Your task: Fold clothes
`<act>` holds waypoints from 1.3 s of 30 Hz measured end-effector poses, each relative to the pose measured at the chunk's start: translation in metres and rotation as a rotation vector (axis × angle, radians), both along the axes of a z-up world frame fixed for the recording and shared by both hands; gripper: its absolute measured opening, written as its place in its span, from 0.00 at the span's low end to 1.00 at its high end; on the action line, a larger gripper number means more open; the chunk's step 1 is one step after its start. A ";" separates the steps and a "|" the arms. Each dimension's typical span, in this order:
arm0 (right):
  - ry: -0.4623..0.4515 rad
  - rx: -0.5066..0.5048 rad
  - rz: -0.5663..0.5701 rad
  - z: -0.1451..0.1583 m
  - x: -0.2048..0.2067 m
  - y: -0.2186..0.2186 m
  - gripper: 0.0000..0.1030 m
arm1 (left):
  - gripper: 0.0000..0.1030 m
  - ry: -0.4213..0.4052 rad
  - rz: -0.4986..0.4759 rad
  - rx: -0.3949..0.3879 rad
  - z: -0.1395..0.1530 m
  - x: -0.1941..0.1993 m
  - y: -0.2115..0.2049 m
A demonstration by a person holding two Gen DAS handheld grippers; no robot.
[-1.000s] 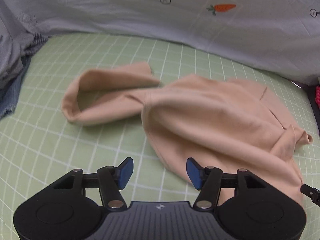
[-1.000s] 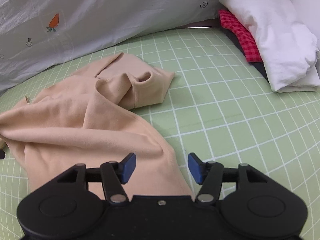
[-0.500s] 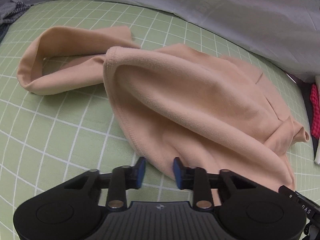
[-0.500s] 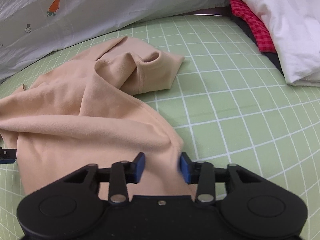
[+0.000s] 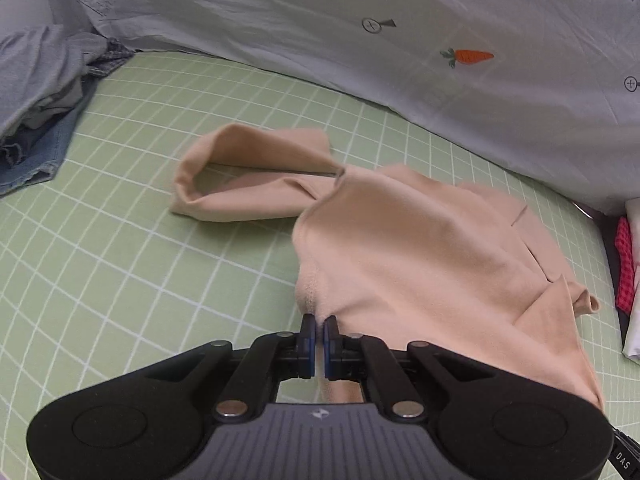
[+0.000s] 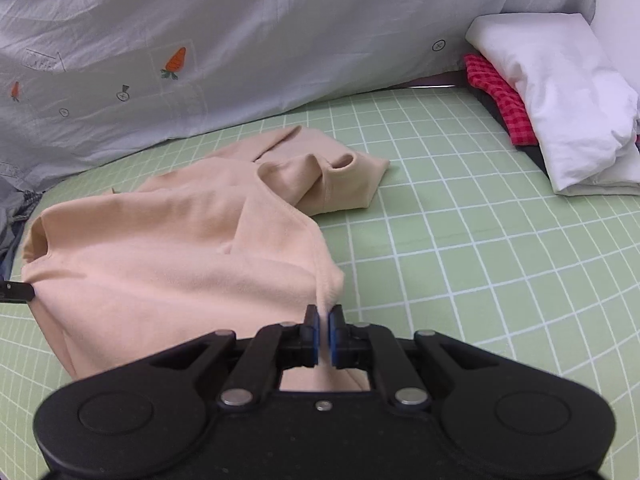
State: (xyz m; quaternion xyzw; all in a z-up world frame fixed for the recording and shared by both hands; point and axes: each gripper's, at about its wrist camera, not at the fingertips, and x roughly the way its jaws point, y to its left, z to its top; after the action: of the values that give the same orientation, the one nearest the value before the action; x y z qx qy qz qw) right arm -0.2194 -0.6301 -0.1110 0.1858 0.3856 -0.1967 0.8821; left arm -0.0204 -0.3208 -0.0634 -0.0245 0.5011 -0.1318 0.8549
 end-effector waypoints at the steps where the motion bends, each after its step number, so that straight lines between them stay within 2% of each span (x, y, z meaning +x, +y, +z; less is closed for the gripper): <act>1: -0.014 0.008 0.003 0.003 -0.006 0.004 0.05 | 0.04 -0.009 0.005 -0.002 0.007 -0.006 0.006; 9: -0.108 0.047 0.050 0.036 -0.055 0.028 0.05 | 0.04 -0.069 0.035 -0.002 0.060 -0.057 0.046; 11: -0.105 0.040 0.069 0.039 -0.065 0.033 0.05 | 0.00 -0.086 0.053 0.062 0.058 -0.069 0.051; 14: -0.057 0.068 0.082 0.027 -0.077 0.039 0.05 | 0.00 -0.102 0.076 0.159 0.053 -0.087 0.059; 17: -0.002 0.132 0.084 0.007 -0.087 0.045 0.05 | 0.01 -0.045 0.084 0.169 0.038 -0.098 0.072; 20: 0.058 0.134 0.049 -0.008 -0.094 0.058 0.06 | 0.04 -0.011 0.056 0.159 0.029 -0.108 0.075; 22: 0.077 0.135 0.024 -0.013 -0.095 0.062 0.09 | 0.15 -0.005 0.026 0.145 0.025 -0.114 0.074; 23: 0.079 0.129 0.017 -0.012 -0.094 0.065 0.10 | 0.24 -0.002 0.010 0.139 0.023 -0.118 0.073; 26: 0.085 0.075 0.019 -0.006 -0.089 0.074 0.18 | 0.42 0.014 -0.028 0.067 0.017 -0.119 0.069; 28: 0.090 0.030 0.024 0.001 -0.086 0.081 0.19 | 0.44 0.031 -0.052 0.033 0.012 -0.116 0.064; 32: 0.095 -0.010 -0.003 0.023 -0.080 0.092 0.29 | 0.58 0.074 -0.105 -0.002 0.006 -0.105 0.049; 34: 0.106 -0.051 -0.003 0.041 -0.077 0.098 0.29 | 0.60 0.074 -0.121 -0.030 0.008 -0.100 0.044; 36: 0.117 -0.093 -0.002 0.058 -0.075 0.105 0.36 | 0.74 0.056 -0.143 -0.062 0.011 -0.095 0.038; 39: 0.076 -0.181 0.038 0.072 -0.069 0.113 0.61 | 0.76 0.050 -0.162 -0.092 0.012 -0.085 0.030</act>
State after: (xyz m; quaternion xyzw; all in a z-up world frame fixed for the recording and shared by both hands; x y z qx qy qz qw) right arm -0.2884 -0.5173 -0.0389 0.0904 0.4028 -0.2207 0.8837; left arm -0.1059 -0.2912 -0.0517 -0.0266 0.5160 -0.2229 0.8267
